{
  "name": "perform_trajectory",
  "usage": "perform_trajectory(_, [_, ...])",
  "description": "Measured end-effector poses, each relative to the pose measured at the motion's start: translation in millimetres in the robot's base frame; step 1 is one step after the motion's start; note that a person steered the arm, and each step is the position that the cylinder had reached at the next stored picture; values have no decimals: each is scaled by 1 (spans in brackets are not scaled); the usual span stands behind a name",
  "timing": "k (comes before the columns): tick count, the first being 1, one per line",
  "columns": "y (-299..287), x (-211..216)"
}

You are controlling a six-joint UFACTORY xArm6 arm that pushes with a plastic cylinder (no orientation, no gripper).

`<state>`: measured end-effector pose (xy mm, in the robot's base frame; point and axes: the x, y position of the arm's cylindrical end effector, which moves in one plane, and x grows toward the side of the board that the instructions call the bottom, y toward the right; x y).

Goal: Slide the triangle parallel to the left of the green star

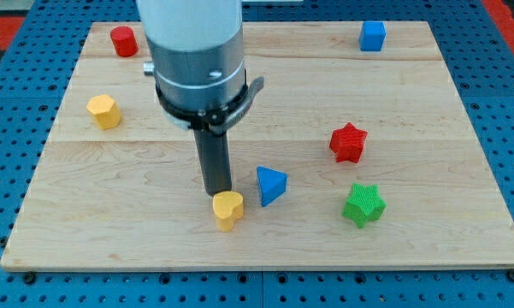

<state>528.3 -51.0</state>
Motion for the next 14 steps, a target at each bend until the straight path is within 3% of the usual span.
perform_trajectory(1, [-1, 19])
perform_trajectory(3, [76, 24])
perform_trajectory(6, [107, -35])
perform_trajectory(7, [27, -38])
perform_trajectory(8, [-9, -41])
perform_trajectory(9, [56, -45])
perform_trajectory(10, [51, -77])
perform_trajectory(12, [-120, -48])
perform_trajectory(13, [-121, -75])
perform_trajectory(14, [-162, -58])
